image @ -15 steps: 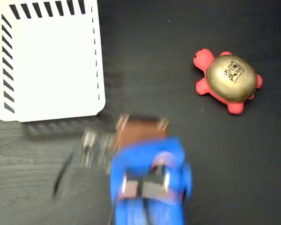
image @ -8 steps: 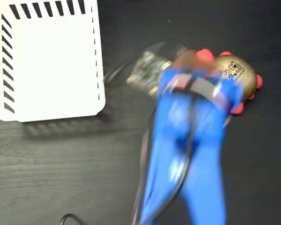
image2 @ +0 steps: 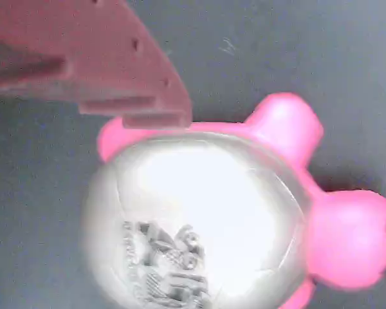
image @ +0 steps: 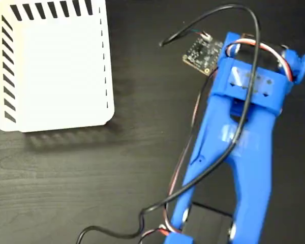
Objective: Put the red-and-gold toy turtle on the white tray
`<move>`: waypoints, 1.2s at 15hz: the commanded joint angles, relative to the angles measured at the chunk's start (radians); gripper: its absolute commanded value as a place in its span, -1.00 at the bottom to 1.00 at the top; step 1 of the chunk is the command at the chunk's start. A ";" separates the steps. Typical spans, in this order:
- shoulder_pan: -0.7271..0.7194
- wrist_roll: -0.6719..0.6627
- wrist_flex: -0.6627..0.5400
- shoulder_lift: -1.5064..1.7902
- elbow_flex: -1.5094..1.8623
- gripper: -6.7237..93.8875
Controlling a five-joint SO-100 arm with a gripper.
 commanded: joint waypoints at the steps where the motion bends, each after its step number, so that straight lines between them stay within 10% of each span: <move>1: 0.021 -0.002 0.032 0.003 -0.083 0.09; 18: 0.052 0.011 0.067 -0.267 -0.250 0.35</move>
